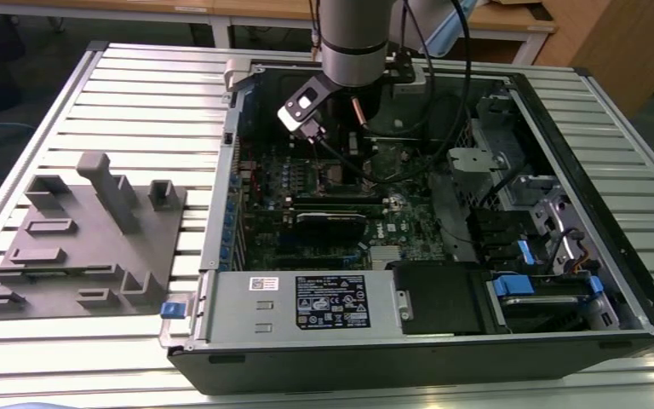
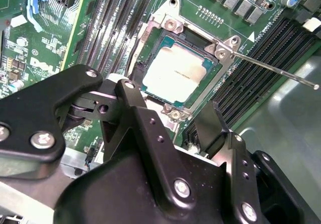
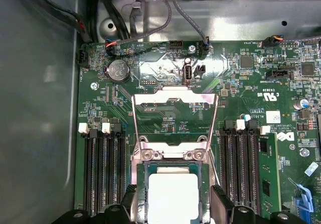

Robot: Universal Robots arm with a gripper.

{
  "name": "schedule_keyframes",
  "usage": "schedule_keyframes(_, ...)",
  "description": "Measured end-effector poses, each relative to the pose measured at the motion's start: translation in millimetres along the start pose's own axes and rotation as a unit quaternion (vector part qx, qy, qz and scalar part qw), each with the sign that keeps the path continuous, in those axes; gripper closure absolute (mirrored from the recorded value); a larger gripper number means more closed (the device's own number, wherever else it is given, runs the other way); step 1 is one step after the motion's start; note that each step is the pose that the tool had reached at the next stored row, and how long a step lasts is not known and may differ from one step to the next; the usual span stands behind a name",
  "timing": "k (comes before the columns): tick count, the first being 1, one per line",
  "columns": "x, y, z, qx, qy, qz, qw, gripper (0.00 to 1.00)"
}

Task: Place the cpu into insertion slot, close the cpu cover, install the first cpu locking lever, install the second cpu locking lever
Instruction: 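Place the cpu into insertion slot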

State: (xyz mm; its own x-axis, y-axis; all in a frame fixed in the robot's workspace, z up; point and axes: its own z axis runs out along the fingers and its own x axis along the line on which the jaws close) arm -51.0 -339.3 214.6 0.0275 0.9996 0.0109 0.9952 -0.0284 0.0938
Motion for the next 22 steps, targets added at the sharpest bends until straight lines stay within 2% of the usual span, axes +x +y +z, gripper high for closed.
schedule_keyframes(7,0.0,0.0,-0.4,0.0,0.0,0.0,1.0,0.34)
schedule_keyframes(8,0.0,0.0,-0.4,0.0,0.0,0.0,1.0,0.4)
schedule_keyframes(9,0.0,0.0,-0.4,0.0,0.0,0.0,1.0,0.4)
schedule_keyframes(13,0.0,0.1,-0.6,0.0,0.0,0.0,1.0,0.64)
schedule_keyframes(15,0.0,0.1,-0.7,0.0,0.0,0.0,1.0,0.64)
schedule_keyframes(16,0.0,0.1,-0.8,0.0,0.0,0.0,1.0,0.71)
schedule_keyframes(22,0.0,0.1,-1.1,0.0,0.0,0.0,1.0,0.71)
